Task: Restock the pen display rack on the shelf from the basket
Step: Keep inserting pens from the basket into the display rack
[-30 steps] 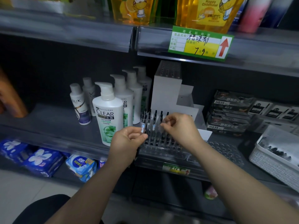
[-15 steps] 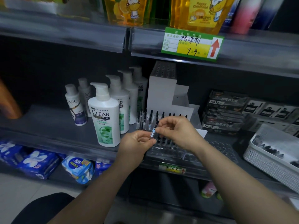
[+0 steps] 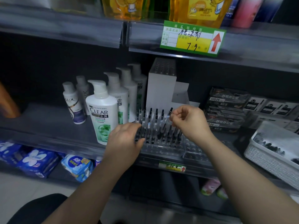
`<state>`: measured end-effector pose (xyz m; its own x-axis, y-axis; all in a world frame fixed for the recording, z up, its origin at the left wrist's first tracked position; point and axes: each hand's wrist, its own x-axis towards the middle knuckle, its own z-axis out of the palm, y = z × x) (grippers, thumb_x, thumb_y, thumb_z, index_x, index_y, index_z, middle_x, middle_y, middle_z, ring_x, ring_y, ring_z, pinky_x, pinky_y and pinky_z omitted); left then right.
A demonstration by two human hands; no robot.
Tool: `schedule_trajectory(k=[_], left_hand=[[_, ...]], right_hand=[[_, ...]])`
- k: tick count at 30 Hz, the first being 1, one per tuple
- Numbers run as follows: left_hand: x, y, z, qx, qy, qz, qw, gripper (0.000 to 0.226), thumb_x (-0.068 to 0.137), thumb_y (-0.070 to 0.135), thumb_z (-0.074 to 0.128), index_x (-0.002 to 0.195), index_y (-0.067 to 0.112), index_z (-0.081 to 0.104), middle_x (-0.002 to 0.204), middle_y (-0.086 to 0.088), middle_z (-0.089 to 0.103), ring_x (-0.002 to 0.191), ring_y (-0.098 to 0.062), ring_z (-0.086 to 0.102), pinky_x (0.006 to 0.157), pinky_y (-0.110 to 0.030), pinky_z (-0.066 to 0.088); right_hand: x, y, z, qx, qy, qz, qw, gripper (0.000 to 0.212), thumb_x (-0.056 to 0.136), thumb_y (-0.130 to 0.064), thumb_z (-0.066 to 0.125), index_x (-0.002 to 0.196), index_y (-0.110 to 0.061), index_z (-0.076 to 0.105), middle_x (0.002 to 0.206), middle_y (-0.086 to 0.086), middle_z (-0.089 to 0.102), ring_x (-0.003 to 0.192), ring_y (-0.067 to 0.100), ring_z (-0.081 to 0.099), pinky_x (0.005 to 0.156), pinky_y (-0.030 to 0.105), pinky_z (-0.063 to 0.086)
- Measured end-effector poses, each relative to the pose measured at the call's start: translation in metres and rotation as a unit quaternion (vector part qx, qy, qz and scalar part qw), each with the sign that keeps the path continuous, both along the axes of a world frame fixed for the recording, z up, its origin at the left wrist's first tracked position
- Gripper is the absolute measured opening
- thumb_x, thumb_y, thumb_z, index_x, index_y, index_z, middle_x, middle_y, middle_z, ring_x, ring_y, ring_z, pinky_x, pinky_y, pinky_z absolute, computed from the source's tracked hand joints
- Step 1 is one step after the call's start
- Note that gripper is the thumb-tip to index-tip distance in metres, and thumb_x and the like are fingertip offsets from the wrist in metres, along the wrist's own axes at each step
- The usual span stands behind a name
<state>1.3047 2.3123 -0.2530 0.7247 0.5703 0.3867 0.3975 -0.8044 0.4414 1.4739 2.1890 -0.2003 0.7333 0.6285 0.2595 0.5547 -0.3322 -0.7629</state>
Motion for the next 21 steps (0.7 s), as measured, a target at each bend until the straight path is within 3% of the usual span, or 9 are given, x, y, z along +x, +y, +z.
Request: schedule_trajectory(k=[7, 19, 21], left_hand=[[-0.001, 0.000, -0.005, 0.046, 0.015, -0.010, 0.999, 0.046, 0.078, 0.026, 0.078, 0.120, 0.013, 0.065, 0.116, -0.006, 0.068, 0.108, -0.030, 0.060, 0.095, -0.044, 0.046], [-0.001, -0.003, -0.005, 0.048, 0.013, -0.008, 0.999, 0.043, 0.075, 0.024, 0.080, 0.114, 0.011, 0.068, 0.112, -0.006, 0.069, 0.101, -0.031, 0.063, 0.090, -0.044, 0.048], [0.000, -0.004, -0.004, 0.041, 0.015, -0.004, 0.999, 0.043, 0.077, 0.025, 0.078, 0.117, 0.012, 0.067, 0.113, -0.006, 0.069, 0.103, -0.030, 0.062, 0.092, -0.043, 0.047]], right_hand=[[-0.005, 0.008, 0.000, -0.054, -0.092, 0.016, 0.994, 0.007, 0.085, -0.014, 0.066, 0.079, -0.018, 0.065, 0.073, -0.004, 0.066, 0.071, 0.014, 0.064, 0.073, 0.034, 0.056], [-0.012, 0.015, -0.019, -0.103, -0.076, 0.027, 0.991, 0.009, 0.087, -0.010, 0.061, 0.081, -0.006, 0.067, 0.071, -0.001, 0.063, 0.070, 0.014, 0.060, 0.070, 0.025, 0.049], [-0.012, 0.013, -0.019, -0.109, -0.074, 0.029, 0.991, 0.008, 0.087, -0.011, 0.061, 0.085, -0.004, 0.066, 0.073, 0.005, 0.066, 0.073, 0.019, 0.062, 0.072, 0.027, 0.050]])
